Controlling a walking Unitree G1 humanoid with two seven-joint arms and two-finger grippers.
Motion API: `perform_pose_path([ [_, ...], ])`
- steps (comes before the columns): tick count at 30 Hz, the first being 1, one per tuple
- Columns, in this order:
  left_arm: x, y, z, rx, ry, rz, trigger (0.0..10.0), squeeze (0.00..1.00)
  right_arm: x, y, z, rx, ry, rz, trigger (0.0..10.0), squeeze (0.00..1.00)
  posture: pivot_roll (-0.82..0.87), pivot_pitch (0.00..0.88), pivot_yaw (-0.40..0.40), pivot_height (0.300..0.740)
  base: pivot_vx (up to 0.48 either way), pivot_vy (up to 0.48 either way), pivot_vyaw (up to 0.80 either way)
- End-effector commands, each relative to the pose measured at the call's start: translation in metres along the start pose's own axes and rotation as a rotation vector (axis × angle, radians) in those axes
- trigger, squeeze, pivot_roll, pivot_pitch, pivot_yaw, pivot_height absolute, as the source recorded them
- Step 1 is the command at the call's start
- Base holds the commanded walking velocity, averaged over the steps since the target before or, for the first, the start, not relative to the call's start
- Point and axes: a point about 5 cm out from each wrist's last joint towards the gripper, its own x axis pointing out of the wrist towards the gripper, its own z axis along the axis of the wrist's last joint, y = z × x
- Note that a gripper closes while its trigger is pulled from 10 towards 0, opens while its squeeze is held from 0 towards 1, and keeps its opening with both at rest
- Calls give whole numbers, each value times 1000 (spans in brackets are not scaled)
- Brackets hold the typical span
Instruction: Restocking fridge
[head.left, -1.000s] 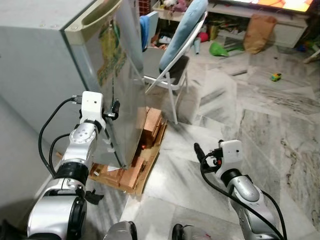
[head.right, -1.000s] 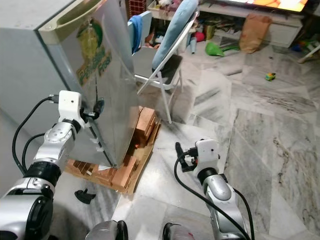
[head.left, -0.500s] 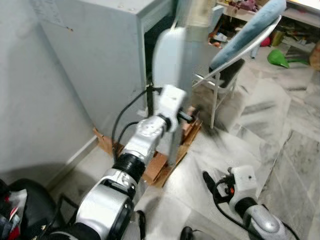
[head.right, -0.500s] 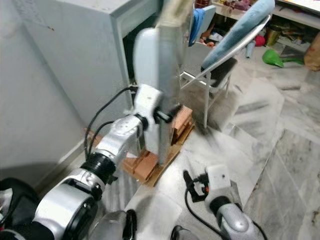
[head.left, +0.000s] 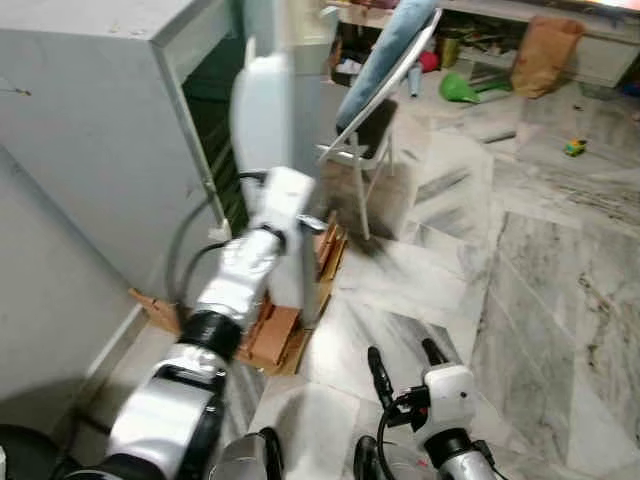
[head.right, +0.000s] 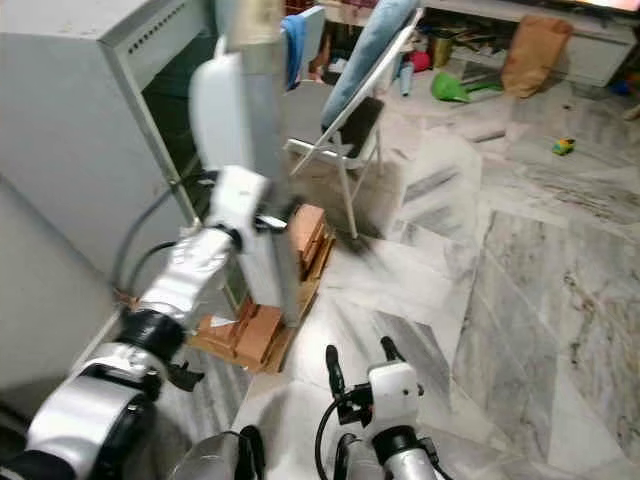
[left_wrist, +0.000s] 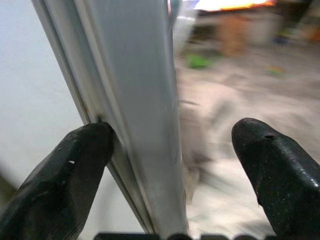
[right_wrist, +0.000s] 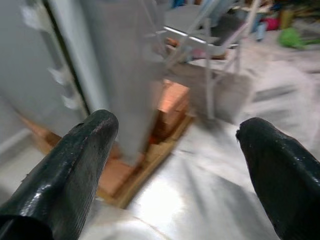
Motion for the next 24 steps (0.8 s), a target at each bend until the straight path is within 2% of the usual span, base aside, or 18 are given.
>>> perform_pose_path([
  [1, -2, 17, 19, -17, -102, 93, 10000, 0, 0, 6, -2, -28, -5, -2, 10000, 0, 30, 87, 33, 740, 0, 0, 0],
  [3, -6, 14, 12, -24, -81, 85, 10000, 0, 3, -7, 8, -33, -30, 10, 10000, 0, 35, 85, 26, 740, 0, 0, 0],
  [4, -6, 8, 12, -20, -89, 66, 10000, 0, 5, -13, 14, -45, -52, 10, 10000, 0, 33, 82, 24, 740, 0, 0, 0],
  [7, -6, 5, 14, -6, -106, 73, 10000, 0, 4, -10, 15, -48, -74, 8, 10000, 0, 30, 81, 26, 740, 0, 0, 0],
  [12, -15, 3, 6, -54, -85, 83, 10000, 0, -4, -8, 15, -34, -91, -32, 10000, 0, 21, 79, 33, 740, 0, 0, 0],
  [13, -21, 2, 3, -51, -78, 80, 10000, 0, 0, -10, 17, -53, -102, -42, 10000, 0, 21, 79, 37, 740, 0, 0, 0],
  [14, -29, 1, -2, -46, -66, 67, 10000, 0, 2, -12, 17, -34, -99, -53, 10000, 0, 22, 79, 43, 740, 0, 0, 0],
  [18, -39, 0, -9, -49, -46, 59, 10000, 0, 2, -11, 17, -27, -97, -56, 10000, 0, 25, 79, 49, 740, 0, 0, 0],
  [19, -48, 0, -15, -63, -30, 61, 10000, 0, 3, -11, 18, -26, -100, -58, 10000, 0, 26, 79, 50, 740, 0, 0, 0],
  [21, -52, 0, -17, -66, -22, 63, 10000, 0, 3, -11, 17, -19, -94, -59, 10000, 0, 29, 81, 51, 740, 0, 0, 0],
  [22, -59, 2, -22, -59, -6, 72, 10000, 0, 4, -12, 15, -17, -75, -67, 10000, 0, 37, 80, 48, 740, 0, 0, 0],
  [24, -63, 2, -24, -58, 2, 77, 10000, 0, 5, -12, 14, -5, -69, -69, 10000, 0, 37, 80, 48, 740, 0, 0, -800],
])
